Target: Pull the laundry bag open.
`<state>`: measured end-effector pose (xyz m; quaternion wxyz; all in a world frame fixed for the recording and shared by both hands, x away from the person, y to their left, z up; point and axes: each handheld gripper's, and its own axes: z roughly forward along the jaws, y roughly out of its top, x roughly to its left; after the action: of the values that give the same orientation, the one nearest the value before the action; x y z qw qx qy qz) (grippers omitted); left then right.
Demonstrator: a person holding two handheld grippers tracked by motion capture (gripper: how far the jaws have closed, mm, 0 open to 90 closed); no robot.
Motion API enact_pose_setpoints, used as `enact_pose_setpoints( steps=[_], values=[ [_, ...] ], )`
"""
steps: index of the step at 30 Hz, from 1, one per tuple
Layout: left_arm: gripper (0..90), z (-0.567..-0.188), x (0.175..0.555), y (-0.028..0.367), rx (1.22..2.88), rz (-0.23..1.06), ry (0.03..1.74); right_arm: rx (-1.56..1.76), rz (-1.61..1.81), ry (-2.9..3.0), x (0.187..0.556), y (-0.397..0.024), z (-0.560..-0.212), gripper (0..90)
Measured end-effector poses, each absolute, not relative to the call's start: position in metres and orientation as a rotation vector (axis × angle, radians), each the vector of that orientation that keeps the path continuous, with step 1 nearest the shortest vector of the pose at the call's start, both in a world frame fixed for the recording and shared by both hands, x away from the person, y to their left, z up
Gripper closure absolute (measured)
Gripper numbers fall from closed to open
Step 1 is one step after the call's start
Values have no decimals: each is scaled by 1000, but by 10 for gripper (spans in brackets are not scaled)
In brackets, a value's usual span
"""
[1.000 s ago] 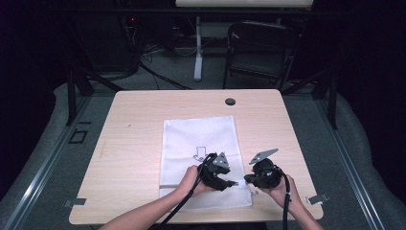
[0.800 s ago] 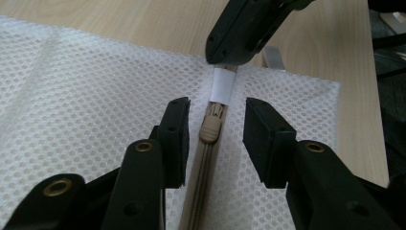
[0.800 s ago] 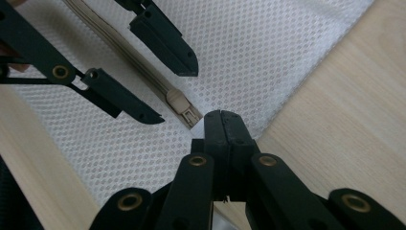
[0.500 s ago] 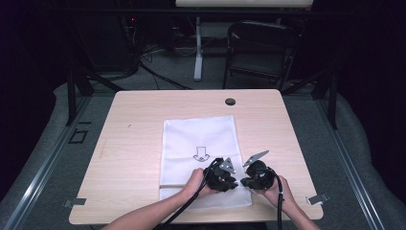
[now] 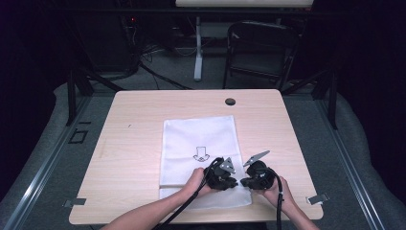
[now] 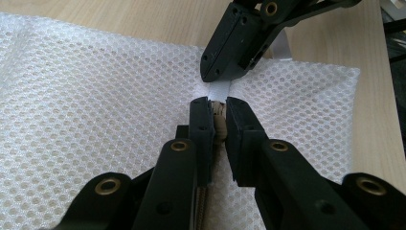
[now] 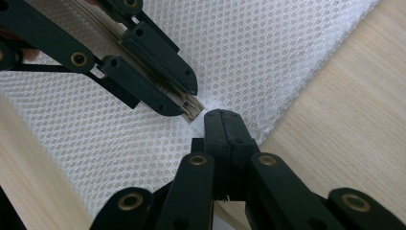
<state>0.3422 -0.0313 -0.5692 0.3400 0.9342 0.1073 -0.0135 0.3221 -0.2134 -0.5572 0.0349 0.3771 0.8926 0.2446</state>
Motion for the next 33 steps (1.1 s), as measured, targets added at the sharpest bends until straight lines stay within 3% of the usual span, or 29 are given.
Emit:
enact_pose_setpoints(
  steps=[33],
  values=[
    [818,-565,344,-27,2459,-38,267,1235,797,2737,322,-213,-558,900]
  ],
)
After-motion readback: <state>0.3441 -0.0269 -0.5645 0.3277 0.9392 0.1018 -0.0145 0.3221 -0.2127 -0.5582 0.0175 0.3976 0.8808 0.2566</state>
